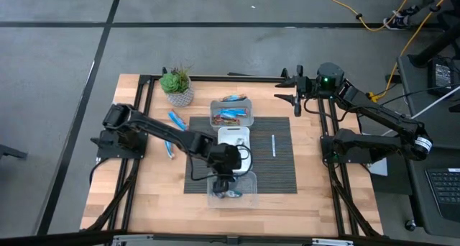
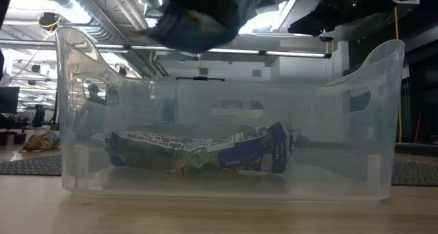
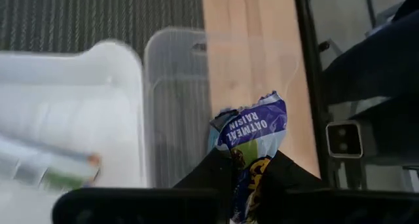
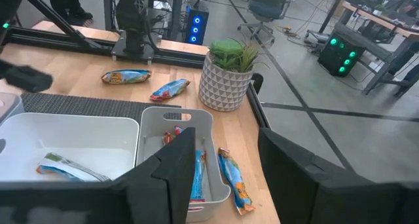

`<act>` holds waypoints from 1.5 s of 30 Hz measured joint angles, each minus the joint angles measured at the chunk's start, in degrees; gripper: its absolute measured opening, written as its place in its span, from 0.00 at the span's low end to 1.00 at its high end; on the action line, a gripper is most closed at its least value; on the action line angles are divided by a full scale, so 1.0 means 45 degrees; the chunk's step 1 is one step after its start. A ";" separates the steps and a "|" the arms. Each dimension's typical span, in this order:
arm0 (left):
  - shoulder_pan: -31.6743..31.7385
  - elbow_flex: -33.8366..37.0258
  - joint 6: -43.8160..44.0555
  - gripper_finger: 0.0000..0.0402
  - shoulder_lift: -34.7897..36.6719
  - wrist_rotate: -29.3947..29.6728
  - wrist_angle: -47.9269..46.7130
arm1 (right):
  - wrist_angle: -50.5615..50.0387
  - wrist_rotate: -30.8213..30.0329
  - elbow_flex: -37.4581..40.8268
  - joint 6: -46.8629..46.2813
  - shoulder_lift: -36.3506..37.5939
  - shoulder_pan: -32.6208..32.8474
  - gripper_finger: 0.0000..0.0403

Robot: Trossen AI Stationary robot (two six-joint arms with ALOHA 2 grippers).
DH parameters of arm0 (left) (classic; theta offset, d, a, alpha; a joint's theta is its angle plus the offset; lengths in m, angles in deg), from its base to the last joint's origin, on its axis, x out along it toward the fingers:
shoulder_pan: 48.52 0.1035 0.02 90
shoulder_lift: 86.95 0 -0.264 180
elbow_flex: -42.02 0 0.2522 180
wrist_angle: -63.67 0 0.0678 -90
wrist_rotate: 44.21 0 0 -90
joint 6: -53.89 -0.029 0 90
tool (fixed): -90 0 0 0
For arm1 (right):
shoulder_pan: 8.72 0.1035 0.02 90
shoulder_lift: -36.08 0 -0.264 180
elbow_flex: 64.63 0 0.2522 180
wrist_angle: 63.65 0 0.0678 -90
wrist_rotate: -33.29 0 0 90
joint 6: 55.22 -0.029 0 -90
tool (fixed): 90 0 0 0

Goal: Pick and place Granola Bars by type
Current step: Put the blue granola bar into the transparent bin, then put the bottom orange granola bar into the white bin

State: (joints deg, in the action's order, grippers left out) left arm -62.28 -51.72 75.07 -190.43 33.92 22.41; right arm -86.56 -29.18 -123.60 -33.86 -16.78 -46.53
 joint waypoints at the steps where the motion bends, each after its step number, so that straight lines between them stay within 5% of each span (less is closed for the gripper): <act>1: -0.0010 -0.0003 0.0009 0.06 -0.0073 -0.0001 0.0155 | 0.0000 0.0000 0.0000 -0.0029 0.0000 0.0001 0.42; 17: -0.0006 0.0002 0.0569 0.19 -0.0181 -0.0036 0.0060 | -0.0023 0.0005 0.0000 -0.0033 0.0000 0.0003 0.42; 28: -0.0006 -0.0102 0.1440 0.45 -0.0103 -0.1328 -0.0361 | -0.0023 0.0005 0.0000 -0.0023 0.0000 -0.0001 0.42; 37: 0.0077 -0.2800 -0.0477 0.53 -0.0087 -0.0202 -0.5585 | -0.0027 0.0007 0.0000 -0.0042 0.0000 0.0001 0.42; 45: 0.0341 -0.3971 0.0697 0.53 -0.0079 0.1732 -1.1344 | -0.0027 0.0010 0.0000 -0.0676 0.0000 0.0000 0.42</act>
State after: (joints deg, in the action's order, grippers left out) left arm -60.74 -69.59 78.21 -190.78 41.71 -28.63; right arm -86.69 -29.14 -123.60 -36.90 -16.78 -46.54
